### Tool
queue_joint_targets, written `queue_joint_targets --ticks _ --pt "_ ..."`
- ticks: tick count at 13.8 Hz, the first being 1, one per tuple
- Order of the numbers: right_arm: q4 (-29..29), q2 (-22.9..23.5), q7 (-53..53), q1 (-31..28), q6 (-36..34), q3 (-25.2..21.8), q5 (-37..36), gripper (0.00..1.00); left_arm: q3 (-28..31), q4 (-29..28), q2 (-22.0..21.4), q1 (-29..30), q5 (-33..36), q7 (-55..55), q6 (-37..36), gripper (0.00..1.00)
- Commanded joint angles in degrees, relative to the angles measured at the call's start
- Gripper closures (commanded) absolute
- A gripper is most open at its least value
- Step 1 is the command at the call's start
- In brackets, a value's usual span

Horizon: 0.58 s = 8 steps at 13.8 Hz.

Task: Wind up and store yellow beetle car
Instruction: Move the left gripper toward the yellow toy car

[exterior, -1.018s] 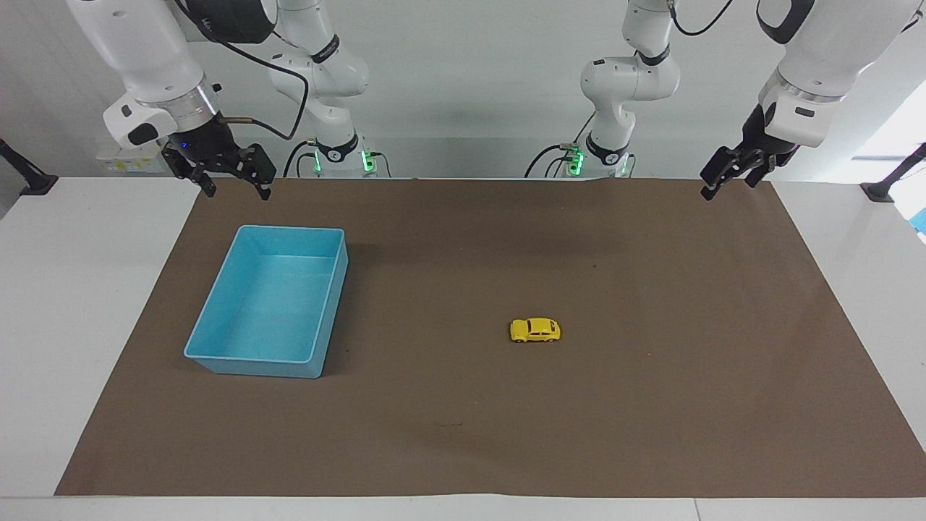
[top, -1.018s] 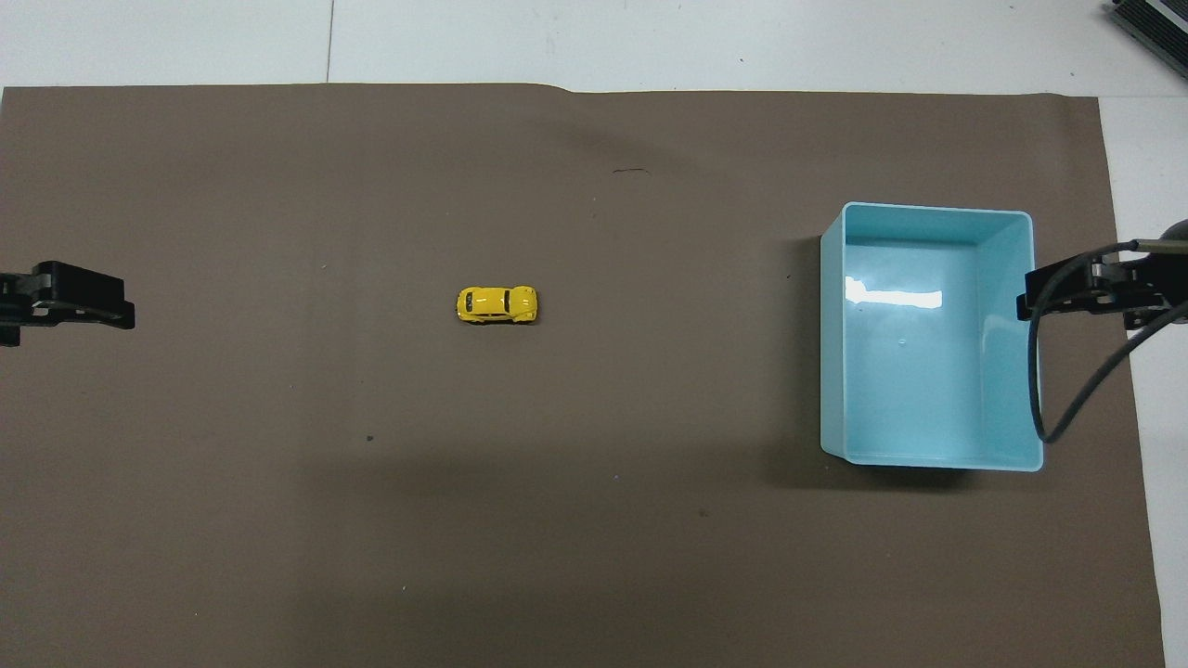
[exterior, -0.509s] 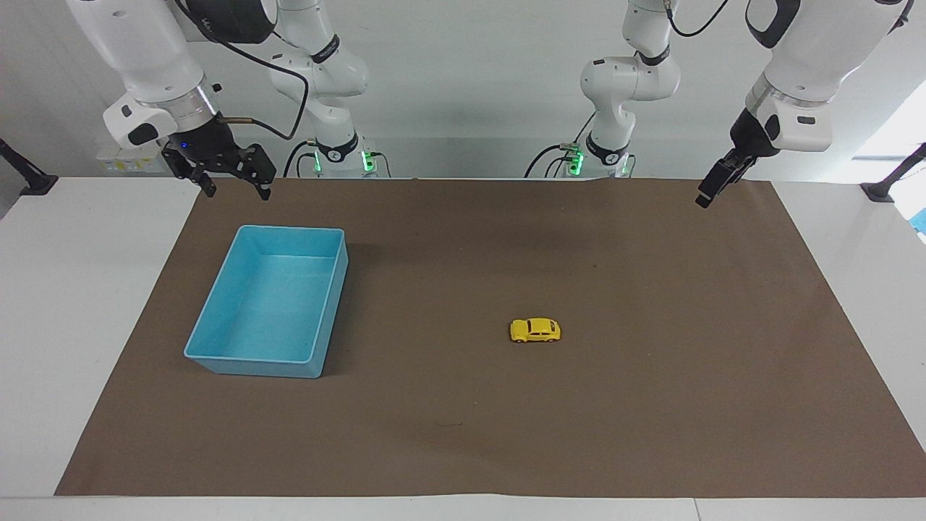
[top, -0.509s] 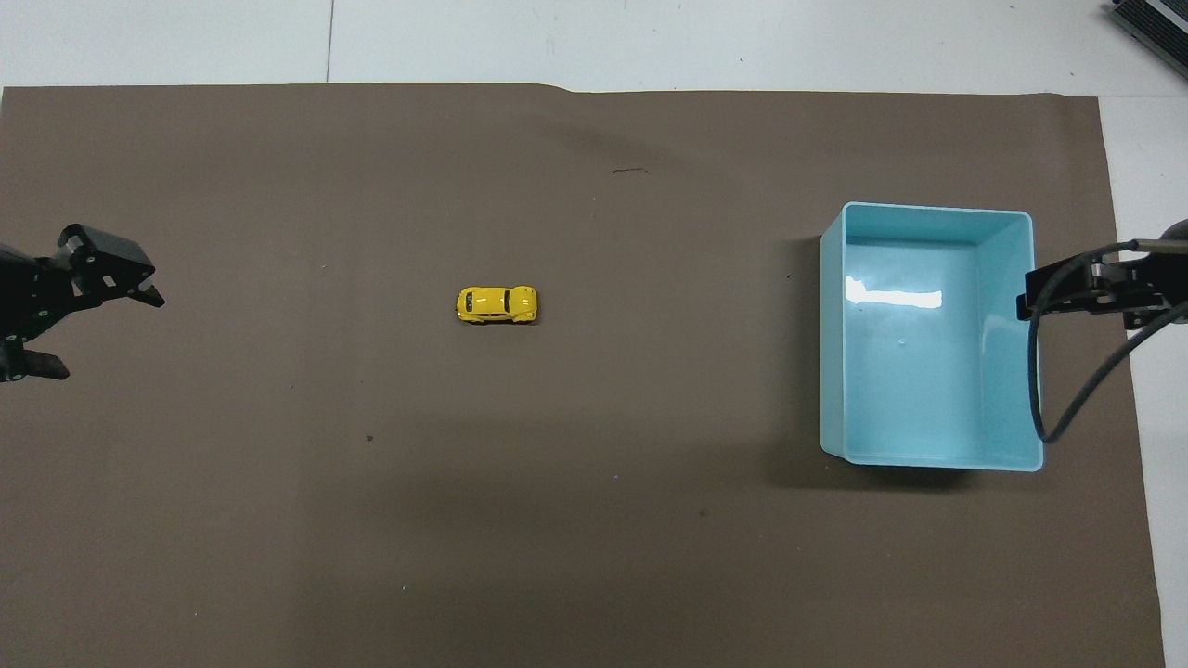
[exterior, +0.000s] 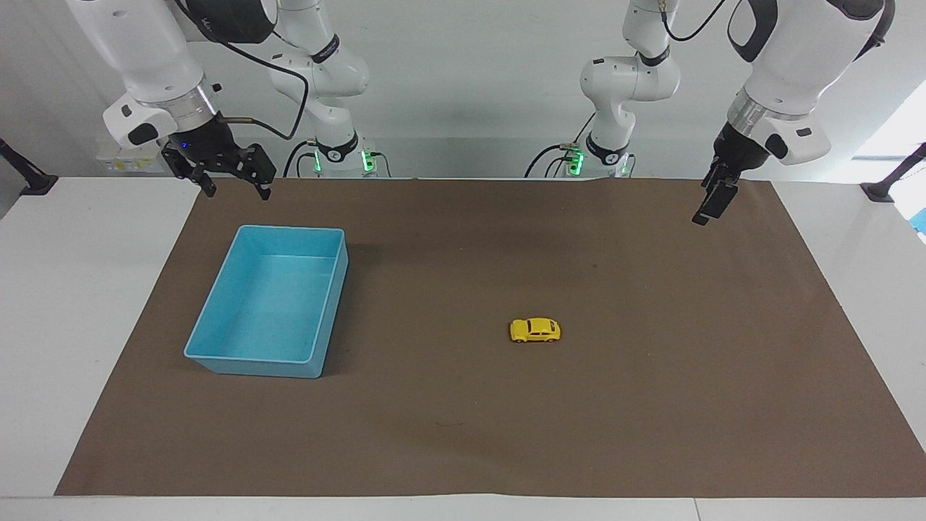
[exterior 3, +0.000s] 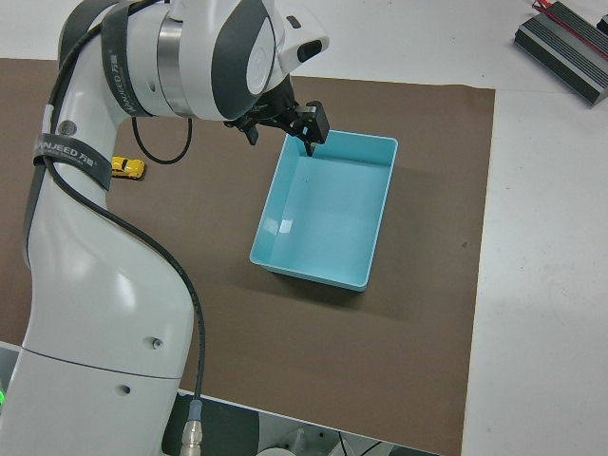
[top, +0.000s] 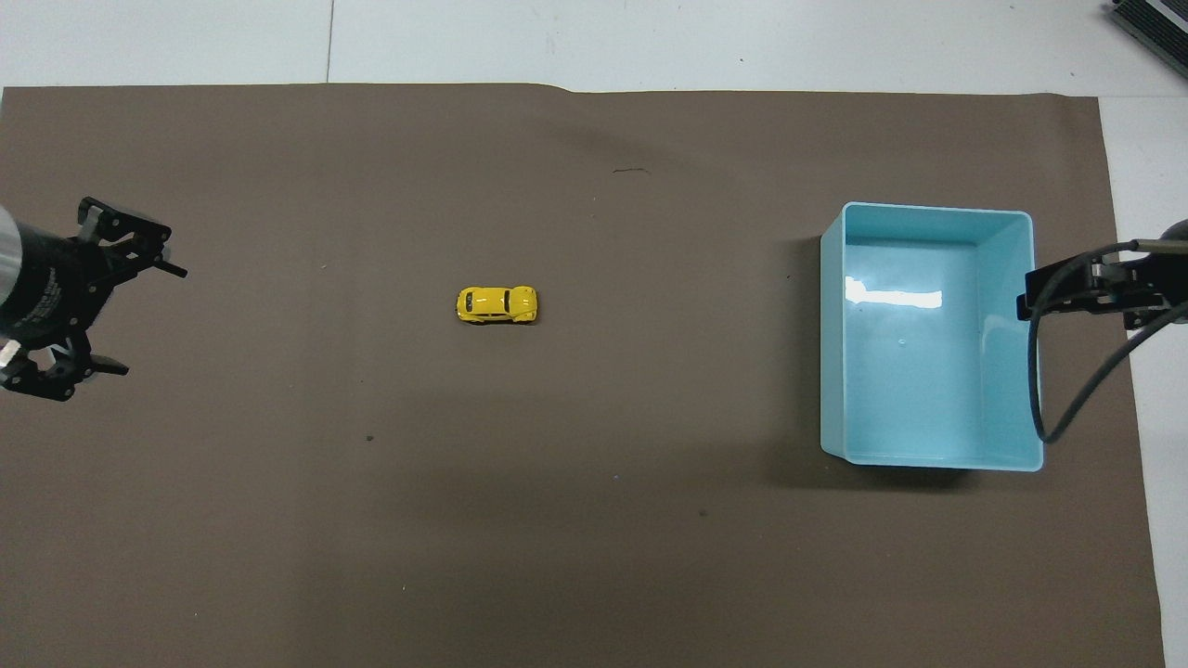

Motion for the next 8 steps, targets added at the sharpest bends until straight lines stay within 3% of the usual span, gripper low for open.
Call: queue_joint_targets --ticks 1,8 --pt "-0.96 -0.58 0.89 -0.64 0.76 0.49 0.83 0.0 0.74 -1.83 -0.59 -0.98 -2.03 -8.45 2.01 0.0" --pt "-0.96 -0.58 0.89 -0.64 0.76 0.49 0.74 0.0 0.74 -4.9 0.2 -2.38 -3.36 -20.77 7.37 0.0"
